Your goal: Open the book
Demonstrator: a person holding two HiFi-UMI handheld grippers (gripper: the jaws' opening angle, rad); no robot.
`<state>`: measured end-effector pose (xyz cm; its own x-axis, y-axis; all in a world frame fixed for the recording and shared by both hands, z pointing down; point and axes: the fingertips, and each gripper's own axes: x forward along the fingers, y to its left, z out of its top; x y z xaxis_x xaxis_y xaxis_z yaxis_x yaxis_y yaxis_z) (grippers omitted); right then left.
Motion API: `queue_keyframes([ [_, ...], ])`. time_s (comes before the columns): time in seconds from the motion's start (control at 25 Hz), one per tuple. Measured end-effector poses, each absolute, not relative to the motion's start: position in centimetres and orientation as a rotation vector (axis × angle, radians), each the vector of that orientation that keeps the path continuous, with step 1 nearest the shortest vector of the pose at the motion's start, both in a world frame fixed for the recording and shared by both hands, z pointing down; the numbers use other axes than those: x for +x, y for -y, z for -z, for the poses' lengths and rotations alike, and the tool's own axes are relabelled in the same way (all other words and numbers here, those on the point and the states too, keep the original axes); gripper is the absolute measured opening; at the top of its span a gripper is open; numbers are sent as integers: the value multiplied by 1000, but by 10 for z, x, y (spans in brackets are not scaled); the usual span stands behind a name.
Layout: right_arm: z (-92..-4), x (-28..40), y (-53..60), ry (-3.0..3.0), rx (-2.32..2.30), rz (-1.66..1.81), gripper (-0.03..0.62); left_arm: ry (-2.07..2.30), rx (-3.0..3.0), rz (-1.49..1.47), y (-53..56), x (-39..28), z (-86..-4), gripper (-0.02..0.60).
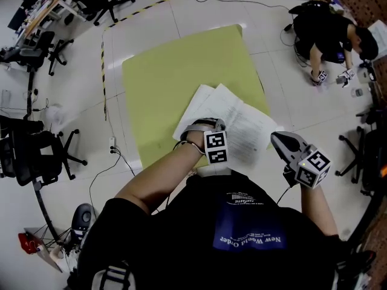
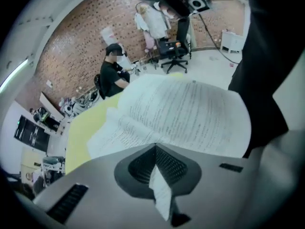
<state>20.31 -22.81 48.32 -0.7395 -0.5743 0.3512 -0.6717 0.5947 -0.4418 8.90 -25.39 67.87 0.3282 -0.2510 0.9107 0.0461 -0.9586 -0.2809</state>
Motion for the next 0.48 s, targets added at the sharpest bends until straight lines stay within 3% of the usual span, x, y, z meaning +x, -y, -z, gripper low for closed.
queue_keyframes([
  [0.48, -528, 215, 219, 2521, 1004, -899, -14, -408, -2754, 1624, 270, 51, -670, 6],
])
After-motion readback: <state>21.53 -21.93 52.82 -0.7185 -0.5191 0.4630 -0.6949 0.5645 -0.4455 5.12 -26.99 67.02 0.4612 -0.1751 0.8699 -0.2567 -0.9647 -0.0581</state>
